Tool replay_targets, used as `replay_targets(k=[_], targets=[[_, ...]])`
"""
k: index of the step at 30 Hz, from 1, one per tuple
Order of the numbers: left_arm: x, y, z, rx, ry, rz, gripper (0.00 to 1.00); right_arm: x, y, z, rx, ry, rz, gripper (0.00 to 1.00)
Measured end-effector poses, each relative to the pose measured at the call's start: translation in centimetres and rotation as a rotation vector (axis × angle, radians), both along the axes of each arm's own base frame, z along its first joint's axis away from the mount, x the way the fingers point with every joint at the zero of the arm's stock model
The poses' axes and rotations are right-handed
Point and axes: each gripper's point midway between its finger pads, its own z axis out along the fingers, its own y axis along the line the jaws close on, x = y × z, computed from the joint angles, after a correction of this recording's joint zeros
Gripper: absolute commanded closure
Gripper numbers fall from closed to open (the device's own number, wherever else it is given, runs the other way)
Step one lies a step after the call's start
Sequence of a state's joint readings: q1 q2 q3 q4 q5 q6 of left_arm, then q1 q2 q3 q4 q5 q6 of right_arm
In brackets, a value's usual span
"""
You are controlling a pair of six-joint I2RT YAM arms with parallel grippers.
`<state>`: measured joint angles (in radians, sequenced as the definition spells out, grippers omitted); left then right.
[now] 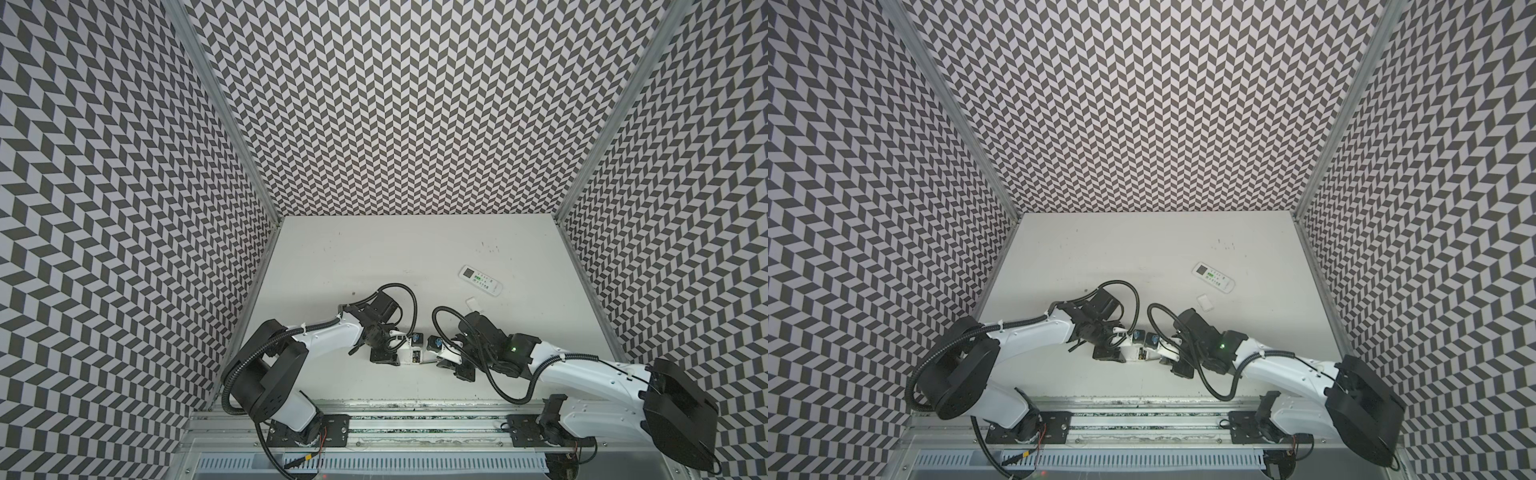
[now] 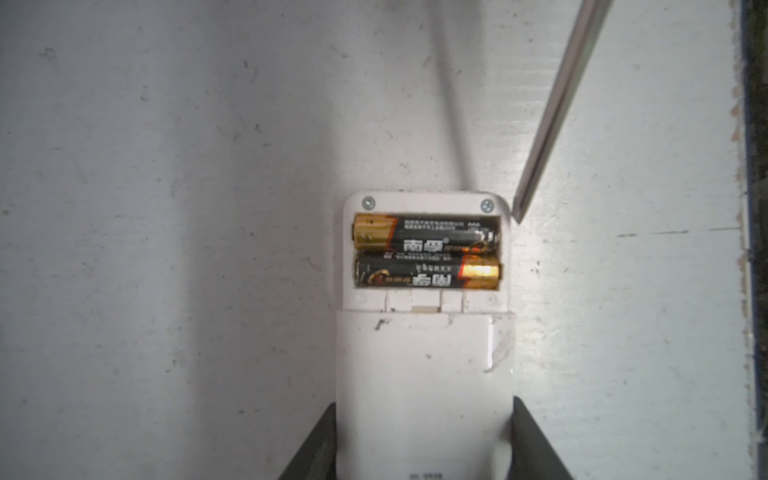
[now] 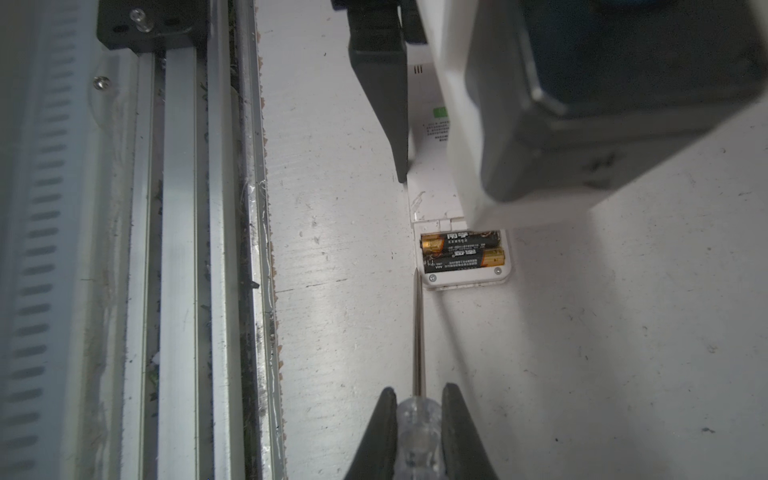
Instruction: Unload the batteries from the remote control
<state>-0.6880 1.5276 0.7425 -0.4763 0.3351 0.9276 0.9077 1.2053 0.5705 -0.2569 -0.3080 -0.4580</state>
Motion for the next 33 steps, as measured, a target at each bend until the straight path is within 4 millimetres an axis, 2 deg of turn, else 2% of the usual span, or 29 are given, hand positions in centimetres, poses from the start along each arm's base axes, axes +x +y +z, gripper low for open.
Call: replay_targets(k=[10,27,33], targets=[[0.0,0.0,0.0,0.0,-0.003,-0.004,0.67,-0.1,0.6,0.6,0.036,0.014,0.0,1.0],[0.0,0.0,0.0,0.003,-0.008,-0.005,0.67,0.3,0.2,-0.6,-0.006,0.029,-0.034,1.0],[0.0,0.0,0.0,0.004,-0.011,-0.006,0.67,0.7,0.2,-0.8,-0.034,-0.022,-0.051,1.0]])
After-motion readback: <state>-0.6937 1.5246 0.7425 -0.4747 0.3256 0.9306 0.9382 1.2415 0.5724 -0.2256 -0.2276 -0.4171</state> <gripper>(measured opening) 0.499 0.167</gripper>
